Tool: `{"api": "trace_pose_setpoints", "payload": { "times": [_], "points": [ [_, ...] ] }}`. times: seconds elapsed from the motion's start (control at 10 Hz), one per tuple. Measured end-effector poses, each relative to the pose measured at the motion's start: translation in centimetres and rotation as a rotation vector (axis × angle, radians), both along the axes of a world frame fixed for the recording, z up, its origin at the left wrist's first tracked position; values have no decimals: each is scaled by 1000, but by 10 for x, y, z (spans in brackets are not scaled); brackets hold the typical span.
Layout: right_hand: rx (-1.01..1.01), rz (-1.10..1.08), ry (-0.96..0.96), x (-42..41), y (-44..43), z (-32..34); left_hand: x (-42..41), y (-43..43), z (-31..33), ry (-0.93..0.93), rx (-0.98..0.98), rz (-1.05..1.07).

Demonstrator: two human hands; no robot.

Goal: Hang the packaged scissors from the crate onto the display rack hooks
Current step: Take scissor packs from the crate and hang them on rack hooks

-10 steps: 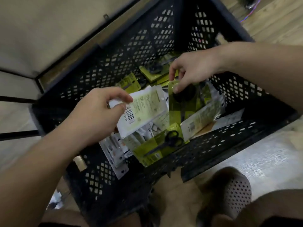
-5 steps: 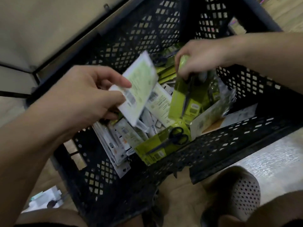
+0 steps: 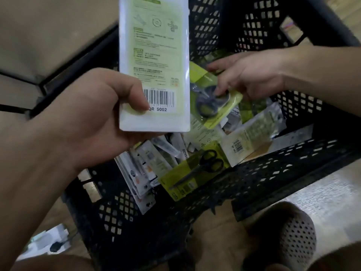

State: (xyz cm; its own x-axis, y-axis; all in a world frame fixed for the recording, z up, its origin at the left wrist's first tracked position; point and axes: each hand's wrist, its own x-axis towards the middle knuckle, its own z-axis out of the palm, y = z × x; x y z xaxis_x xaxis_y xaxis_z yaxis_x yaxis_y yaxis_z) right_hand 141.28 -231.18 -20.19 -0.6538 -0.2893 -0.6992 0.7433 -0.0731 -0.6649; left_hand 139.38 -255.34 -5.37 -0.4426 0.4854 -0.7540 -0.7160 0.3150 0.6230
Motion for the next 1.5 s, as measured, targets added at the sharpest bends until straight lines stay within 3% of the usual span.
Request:
{"api": "trace_pose_setpoints", "payload": {
  "times": [0.1,0.2,0.3,0.4,0.5,0.6,0.7,0.9,1.2,1.4,1.5],
  "points": [
    [-18,169,2,11,-7,-6,-15,-25,3,-275,213,61],
    [16,48,-39,17,-10,-13,-36,-34,11,-477,313,158],
    [-46,-75,-20,16,-10,-7,-24,-19,-18,-271,231,150],
    [-73,-206,14,16,-10,-4,0,2,-16,135,22,204],
    [-69,-162,21,18,-14,-4,14,0,-25,549,-299,48],
    [-18,-188,-6,20,-17,-5,18,-15,-39,745,-442,-18],
    [-28,-161,8,20,-21,-1,12,-22,-52,815,-523,-102],
    [-81,-115,-12,21,-27,2,7,-25,-60,673,-480,0],
    [77,-216,23,39,-33,42,4,-26,-33,587,-384,104],
    [509,-500,156,62,-51,156,19,-20,26,435,-341,243],
    [545,-542,139,86,-63,252,35,-26,80,314,-267,261]
  ]
}}
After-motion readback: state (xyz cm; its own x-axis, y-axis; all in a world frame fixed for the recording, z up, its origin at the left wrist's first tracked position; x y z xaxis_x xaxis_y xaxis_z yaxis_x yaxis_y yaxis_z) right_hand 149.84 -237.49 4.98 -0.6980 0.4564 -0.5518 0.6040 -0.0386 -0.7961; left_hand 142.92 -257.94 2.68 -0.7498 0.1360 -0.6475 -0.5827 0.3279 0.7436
